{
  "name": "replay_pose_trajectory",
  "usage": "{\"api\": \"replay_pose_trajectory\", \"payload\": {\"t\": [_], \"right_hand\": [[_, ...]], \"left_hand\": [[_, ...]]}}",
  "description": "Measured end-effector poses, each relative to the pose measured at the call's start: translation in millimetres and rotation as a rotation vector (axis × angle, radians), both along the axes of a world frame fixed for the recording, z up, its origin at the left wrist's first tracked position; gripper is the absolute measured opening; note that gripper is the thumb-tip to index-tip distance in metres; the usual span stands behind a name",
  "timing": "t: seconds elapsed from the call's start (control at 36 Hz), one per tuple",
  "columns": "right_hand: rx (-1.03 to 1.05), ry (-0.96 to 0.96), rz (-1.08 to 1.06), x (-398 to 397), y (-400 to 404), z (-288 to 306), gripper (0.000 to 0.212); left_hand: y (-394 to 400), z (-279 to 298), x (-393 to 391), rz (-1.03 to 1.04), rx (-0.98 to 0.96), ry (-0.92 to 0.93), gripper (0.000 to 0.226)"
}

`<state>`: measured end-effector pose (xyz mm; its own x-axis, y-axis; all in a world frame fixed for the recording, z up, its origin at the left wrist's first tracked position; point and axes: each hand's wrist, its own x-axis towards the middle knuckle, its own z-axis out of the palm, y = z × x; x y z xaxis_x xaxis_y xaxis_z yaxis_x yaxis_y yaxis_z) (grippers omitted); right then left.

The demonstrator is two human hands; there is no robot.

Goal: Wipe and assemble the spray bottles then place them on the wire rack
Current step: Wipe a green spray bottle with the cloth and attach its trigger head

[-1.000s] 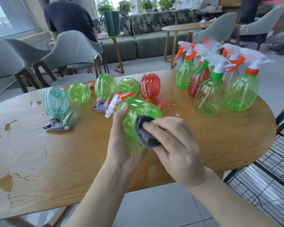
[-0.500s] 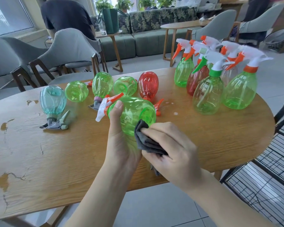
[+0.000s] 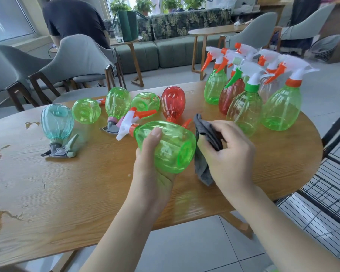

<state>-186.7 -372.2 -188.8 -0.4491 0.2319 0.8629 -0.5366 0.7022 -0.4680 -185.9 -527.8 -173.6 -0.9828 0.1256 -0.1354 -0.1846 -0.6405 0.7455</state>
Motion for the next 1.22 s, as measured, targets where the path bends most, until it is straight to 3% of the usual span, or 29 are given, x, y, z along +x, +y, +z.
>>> {"api": "replay_pose_trajectory", "payload": {"t": [0.19,0.33,0.44,0.67,0.97,1.22], "right_hand": [[-0.088,-0.087,-0.025,-1,16,16,0.017],[0.033,-0.015,-0.009,-1,19,28,0.021],[0.080,0.048,-0.084,-2,18,32,0.021],[-0.001,-0.099,-0.148,-9,7,26,0.022],[0.060,-0.066,0.070,-4,-8,27,0.027],[0.007,-0.073,-0.126,-7,6,25,0.016]], "left_hand": [[-16,-3,-6,-0.035,-0.373,0.184,0.081],[-31,-5,-5,-0.086,-0.741,0.417,0.077],[-37,-7,-3,-0.134,-0.883,0.503,0.079],[-31,-3,4,-0.190,-1.023,0.612,0.073],[-29,5,9,-0.155,-1.164,0.690,0.080],[-25,4,12,-0.142,-1.170,0.696,0.082]]}}
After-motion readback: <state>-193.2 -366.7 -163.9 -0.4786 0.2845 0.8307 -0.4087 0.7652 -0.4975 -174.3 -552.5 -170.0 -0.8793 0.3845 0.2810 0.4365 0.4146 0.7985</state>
